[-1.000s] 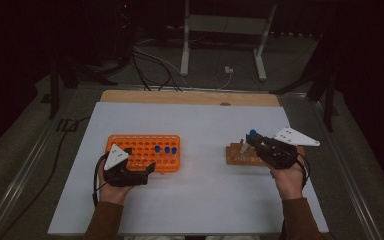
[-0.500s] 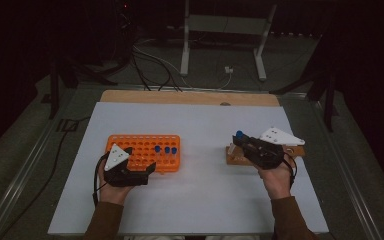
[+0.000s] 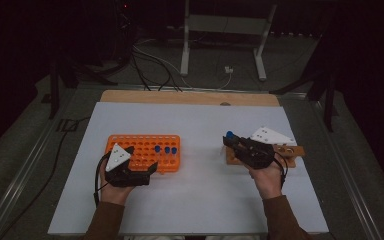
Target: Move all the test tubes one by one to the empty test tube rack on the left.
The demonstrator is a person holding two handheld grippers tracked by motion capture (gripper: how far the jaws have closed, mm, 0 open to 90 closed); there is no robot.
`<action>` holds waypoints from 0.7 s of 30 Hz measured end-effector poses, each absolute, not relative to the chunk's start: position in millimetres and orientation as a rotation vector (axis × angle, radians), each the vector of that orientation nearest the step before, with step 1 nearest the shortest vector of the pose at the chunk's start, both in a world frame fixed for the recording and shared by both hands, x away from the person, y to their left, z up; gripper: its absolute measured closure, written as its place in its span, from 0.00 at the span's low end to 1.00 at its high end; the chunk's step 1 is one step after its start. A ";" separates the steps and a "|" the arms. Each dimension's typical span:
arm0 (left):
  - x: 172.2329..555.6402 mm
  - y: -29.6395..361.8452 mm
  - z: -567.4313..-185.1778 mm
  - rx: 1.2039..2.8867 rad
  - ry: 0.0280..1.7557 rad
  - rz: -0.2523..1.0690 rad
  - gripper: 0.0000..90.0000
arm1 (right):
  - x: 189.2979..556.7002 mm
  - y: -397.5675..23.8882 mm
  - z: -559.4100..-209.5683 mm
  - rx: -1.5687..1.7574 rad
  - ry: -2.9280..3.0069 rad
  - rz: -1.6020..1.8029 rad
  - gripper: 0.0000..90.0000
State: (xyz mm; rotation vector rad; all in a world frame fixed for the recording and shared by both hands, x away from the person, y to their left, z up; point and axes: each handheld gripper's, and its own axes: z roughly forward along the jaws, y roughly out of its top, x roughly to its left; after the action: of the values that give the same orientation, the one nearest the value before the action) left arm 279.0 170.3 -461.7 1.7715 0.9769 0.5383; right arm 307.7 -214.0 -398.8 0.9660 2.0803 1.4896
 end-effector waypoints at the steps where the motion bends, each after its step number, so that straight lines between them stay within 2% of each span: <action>1: 278.6 169.4 -460.7 1.774 0.972 0.543 0.01 | 307.8 -212.4 -399.0 0.964 2.084 1.493 0.86; 12: 271.2 149.2 -446.3 1.807 0.889 0.568 0.02 | 309.4 -188.9 -401.5 0.920 2.135 1.529 0.86; 21: 270.0 124.4 -438.9 1.835 0.821 0.505 0.06 | 308.0 -164.4 -402.9 0.871 2.198 1.549 0.86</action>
State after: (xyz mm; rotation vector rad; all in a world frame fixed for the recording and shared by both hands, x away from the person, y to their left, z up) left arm 270.0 124.4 -438.9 1.8348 0.8214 0.5053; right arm 308.0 -164.4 -402.9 0.8710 2.1984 1.5493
